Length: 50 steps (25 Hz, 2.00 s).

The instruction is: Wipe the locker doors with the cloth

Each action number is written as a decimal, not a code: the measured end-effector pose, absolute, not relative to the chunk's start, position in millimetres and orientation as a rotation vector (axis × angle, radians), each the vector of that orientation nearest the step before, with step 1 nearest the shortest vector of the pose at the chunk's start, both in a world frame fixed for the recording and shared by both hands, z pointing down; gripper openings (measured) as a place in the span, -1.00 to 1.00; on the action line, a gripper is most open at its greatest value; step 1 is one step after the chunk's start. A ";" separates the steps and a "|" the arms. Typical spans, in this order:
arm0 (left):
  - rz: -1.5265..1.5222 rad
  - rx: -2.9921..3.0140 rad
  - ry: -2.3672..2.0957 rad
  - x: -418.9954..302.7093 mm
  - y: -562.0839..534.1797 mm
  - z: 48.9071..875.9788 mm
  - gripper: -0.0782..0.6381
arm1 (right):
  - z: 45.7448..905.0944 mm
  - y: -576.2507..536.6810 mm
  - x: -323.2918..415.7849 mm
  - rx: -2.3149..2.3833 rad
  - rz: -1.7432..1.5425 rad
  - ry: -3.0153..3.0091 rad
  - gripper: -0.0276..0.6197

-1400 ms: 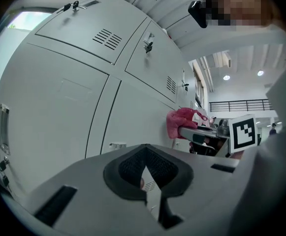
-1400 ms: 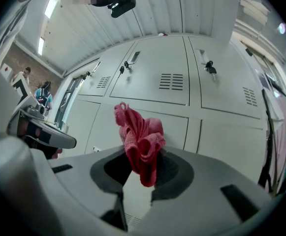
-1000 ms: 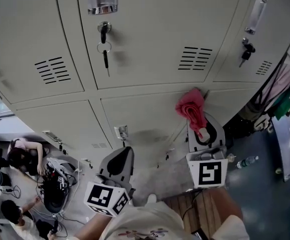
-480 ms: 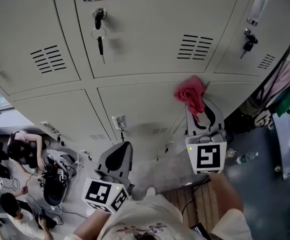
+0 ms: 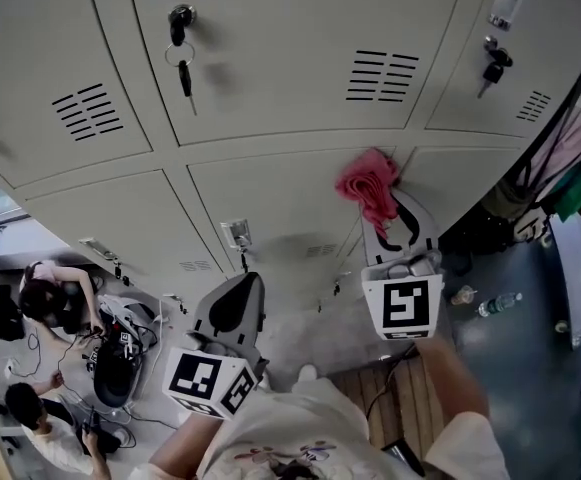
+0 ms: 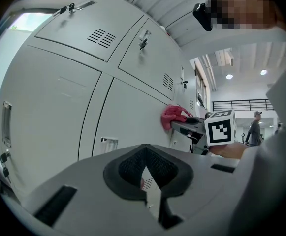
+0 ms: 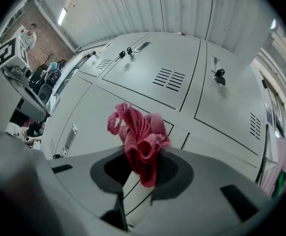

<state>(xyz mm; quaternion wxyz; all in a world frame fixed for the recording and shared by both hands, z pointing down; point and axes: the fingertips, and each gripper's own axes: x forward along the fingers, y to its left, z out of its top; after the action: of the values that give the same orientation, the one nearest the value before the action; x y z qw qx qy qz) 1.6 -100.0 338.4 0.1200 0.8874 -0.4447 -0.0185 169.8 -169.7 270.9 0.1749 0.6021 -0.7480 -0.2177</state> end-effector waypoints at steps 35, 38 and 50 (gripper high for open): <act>0.017 2.547 -1.294 1.5 -105.0 370.4 -0.77 | 418.7 -173.2 163.6 1.606 -0.477 -2.098 -0.61; 0.019 2.550 -1.300 0.6 -104.0 369.8 -0.77 | 437.5 -172.9 163.9 1.595 -0.459 -2.086 -0.61; 0.079 2.608 -1.376 4.1 -107.9 389.0 -0.77 | 492.1 -173.3 161.2 1.568 -0.393 -2.087 -0.61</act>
<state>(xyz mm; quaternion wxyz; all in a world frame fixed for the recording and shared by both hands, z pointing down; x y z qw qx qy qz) 4.1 -107.9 389.0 0.0955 0.8801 -0.4644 0.0268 161.2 -173.3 492.1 0.2482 0.5753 -0.7659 -0.1441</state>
